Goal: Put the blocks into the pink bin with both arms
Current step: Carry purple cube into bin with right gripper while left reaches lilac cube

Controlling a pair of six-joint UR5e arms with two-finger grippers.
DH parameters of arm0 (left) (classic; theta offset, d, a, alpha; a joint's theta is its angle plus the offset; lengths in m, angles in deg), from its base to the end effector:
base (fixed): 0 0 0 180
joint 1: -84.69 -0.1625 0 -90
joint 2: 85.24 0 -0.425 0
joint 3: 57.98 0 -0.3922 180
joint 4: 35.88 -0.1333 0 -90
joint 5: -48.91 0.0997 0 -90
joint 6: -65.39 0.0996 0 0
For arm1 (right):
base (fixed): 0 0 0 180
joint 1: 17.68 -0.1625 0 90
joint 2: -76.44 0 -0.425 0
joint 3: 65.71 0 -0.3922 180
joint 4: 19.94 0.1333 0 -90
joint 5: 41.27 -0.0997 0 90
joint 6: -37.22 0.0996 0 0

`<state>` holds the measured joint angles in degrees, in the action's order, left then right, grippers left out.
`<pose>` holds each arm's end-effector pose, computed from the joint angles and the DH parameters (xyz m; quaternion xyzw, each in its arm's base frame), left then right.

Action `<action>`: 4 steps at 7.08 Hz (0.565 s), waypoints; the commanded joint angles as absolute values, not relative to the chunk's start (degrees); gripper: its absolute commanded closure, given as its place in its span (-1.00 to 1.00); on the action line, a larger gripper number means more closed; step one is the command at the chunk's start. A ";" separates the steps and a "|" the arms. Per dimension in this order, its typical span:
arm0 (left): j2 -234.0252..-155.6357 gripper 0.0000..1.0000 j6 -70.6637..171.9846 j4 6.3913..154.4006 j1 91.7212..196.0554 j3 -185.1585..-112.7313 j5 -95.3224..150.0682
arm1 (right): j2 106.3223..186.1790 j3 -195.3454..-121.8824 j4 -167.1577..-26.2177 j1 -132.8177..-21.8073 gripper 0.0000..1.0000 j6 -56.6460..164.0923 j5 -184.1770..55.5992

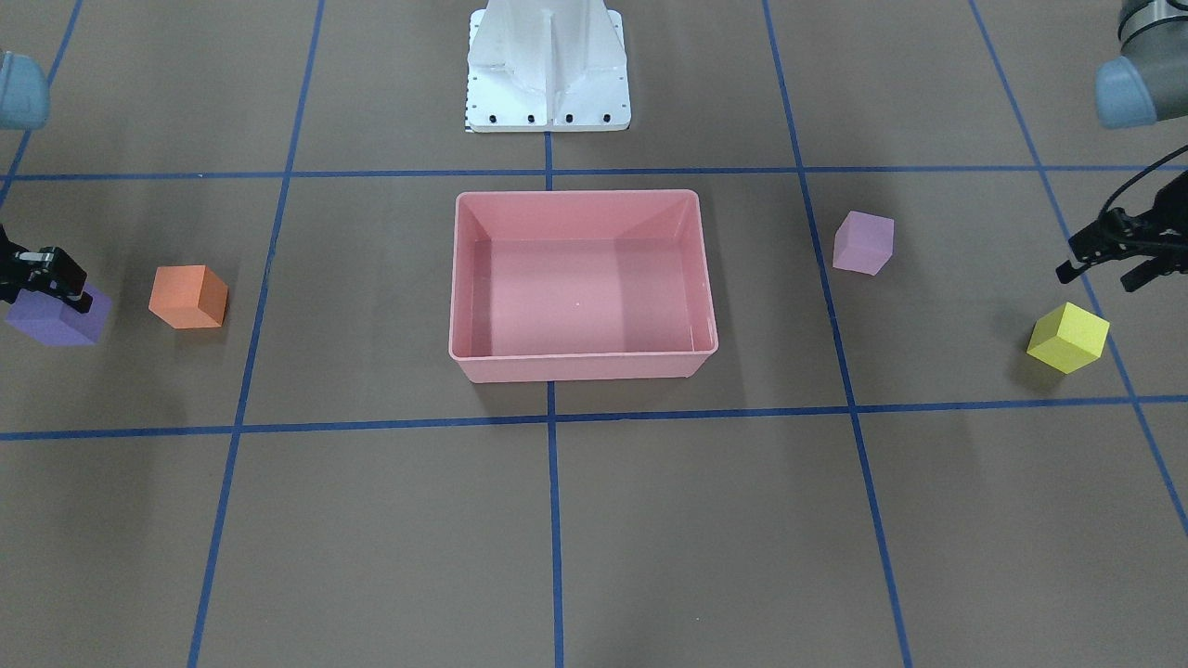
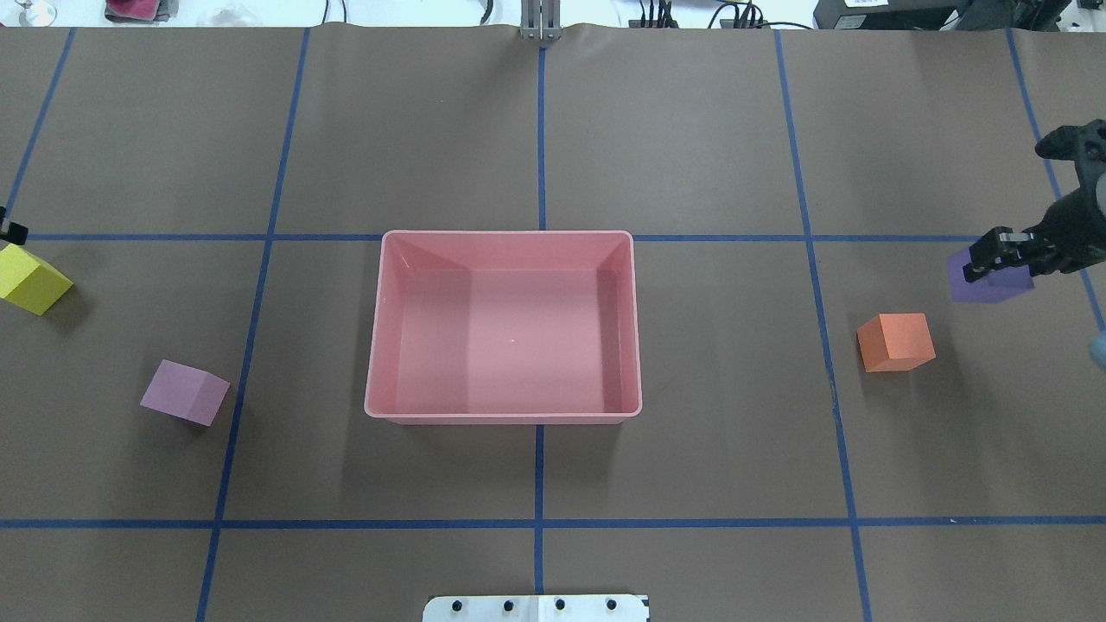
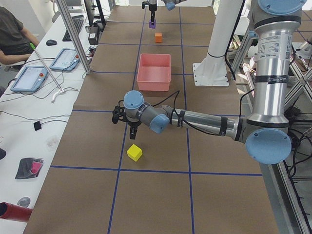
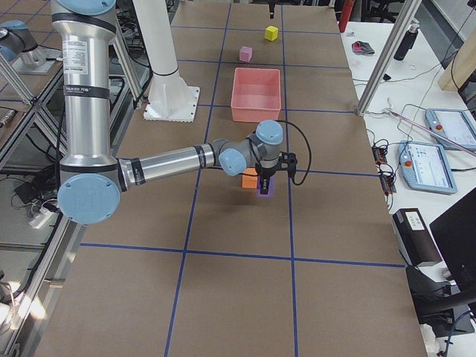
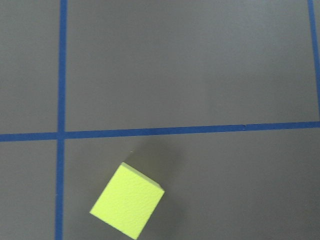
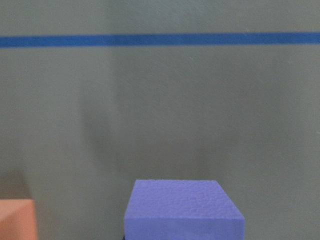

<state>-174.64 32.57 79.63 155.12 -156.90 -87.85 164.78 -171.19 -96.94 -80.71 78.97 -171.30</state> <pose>0.1117 -0.4956 0.5319 0.0720 0.4586 0.0134 0.8856 -0.1703 -0.4874 0.4876 0.0151 -0.4107 0.0284 0.9112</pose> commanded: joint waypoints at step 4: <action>-171.63 -0.99 18.64 80.75 133.22 -167.40 -75.28 | 135.11 -174.35 -112.57 -63.00 1.00 109.77 -161.99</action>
